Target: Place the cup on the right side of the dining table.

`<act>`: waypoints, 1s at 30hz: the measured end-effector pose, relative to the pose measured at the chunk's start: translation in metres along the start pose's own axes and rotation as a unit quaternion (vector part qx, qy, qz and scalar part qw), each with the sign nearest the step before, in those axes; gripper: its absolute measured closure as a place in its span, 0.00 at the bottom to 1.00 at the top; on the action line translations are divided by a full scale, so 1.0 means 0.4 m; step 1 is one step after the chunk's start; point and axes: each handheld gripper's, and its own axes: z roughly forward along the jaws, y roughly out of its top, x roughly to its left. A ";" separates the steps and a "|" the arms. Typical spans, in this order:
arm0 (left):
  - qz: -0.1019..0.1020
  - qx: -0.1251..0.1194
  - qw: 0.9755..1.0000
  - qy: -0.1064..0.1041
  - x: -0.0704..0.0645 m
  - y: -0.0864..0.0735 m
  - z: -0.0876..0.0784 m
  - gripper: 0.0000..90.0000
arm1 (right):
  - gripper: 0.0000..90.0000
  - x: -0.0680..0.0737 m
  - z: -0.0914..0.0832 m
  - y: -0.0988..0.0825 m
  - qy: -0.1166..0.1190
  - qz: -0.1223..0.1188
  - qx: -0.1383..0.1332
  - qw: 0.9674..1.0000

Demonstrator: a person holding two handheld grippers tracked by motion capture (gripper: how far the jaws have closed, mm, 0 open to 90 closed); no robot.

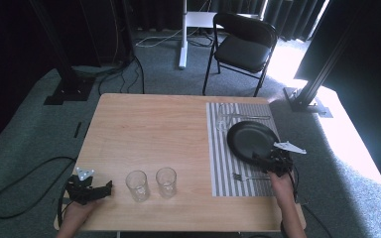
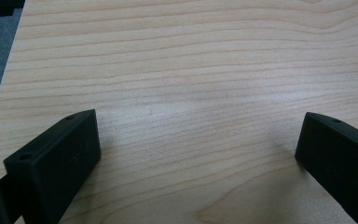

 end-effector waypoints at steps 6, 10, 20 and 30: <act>0.000 0.000 1.000 0.000 0.000 0.000 0.000 0.00 | 0.14 -0.002 -0.017 -0.027 -0.001 -0.002 -0.004 1.000; 0.000 0.001 1.000 0.000 0.000 0.000 0.000 0.00 | 0.14 -0.011 -0.027 -0.055 -0.006 0.001 -0.002 1.000; -0.001 0.000 1.000 0.000 0.000 0.000 0.000 0.00 | 0.14 -0.031 -0.038 -0.108 0.001 0.005 0.011 1.000; -0.001 0.000 1.000 0.000 0.000 0.000 0.000 0.00 | 0.14 -0.044 -0.055 -0.153 0.001 0.002 0.020 1.000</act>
